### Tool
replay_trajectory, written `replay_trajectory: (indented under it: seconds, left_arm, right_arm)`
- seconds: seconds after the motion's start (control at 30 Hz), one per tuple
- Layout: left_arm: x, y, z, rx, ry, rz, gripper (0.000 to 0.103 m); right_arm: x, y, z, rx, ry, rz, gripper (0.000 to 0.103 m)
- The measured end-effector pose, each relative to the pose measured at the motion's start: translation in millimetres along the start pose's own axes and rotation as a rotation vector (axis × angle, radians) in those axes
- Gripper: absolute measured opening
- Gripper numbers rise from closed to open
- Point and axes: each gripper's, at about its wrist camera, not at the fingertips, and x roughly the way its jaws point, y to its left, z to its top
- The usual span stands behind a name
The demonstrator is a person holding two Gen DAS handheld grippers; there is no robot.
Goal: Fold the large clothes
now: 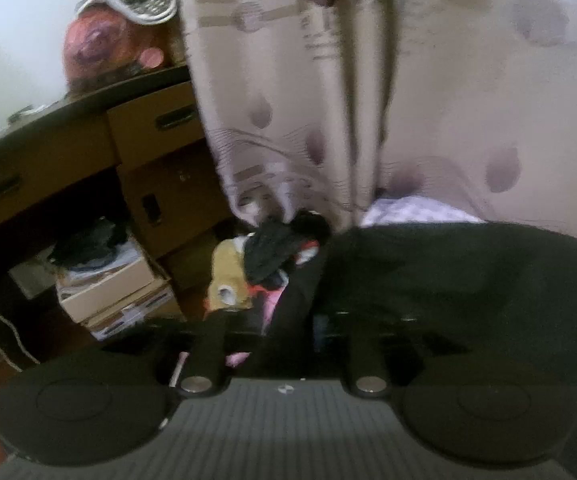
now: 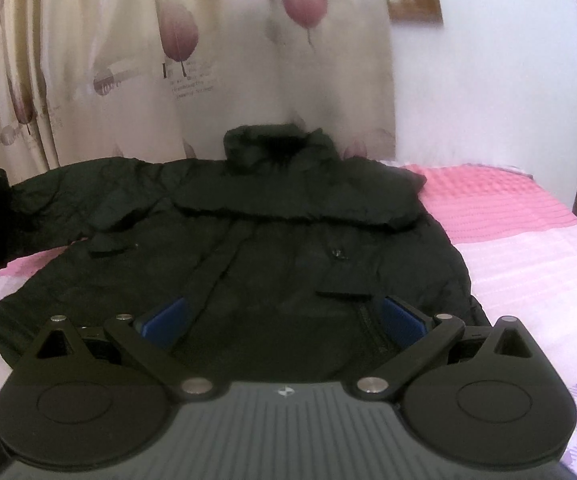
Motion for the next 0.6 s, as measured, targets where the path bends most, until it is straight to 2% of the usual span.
replay_trajectory:
  seconds: [0.03, 0.1, 0.13, 0.2, 0.27, 0.33, 0.4, 0.47, 0.53, 0.6]
  left_arm:
    - [6, 2, -2, -0.016, -0.01, 0.028, 0.052]
    - [18, 9, -2, -0.055, -0.033, 0.055, 0.083]
    - [19, 14, -2, -0.075, -0.047, 0.063, 0.089]
    - [18, 20, -6, -0.09, -0.084, 0.052, 0.092]
    - [10, 24, -13, -0.063, -0.094, -0.011, 0.092]
    - [-8, 26, -29, 0.004, -0.102, -0.125, 0.093]
    - [-26, 27, -53, 0.094, -0.118, -0.222, 0.098]
    - [-43, 27, -80, 0.169, -0.113, -0.323, 0.098]
    - [-55, 27, -108, 0.223, -0.083, -0.427, 0.098]
    - [-61, 28, -132, 0.257, -0.037, -0.502, 0.098]
  right_arm:
    - [2, 1, 1, -0.003, 0.004, -0.001, 0.103]
    - [4, 3, 1, -0.009, 0.011, -0.001, 0.103]
    - [6, 4, 1, -0.011, 0.016, -0.001, 0.103]
    - [9, 5, 1, -0.014, 0.022, 0.004, 0.103]
    - [13, 7, 3, -0.03, 0.022, 0.008, 0.103]
    - [19, 11, 12, -0.065, 0.011, 0.011, 0.103]
    - [28, 17, 27, -0.109, -0.03, 0.032, 0.103]
    - [46, 27, 44, -0.189, -0.076, 0.051, 0.103]
    - [73, 39, 58, -0.28, -0.112, 0.054, 0.103]
    - [113, 53, 73, -0.364, -0.109, 0.042, 0.103]
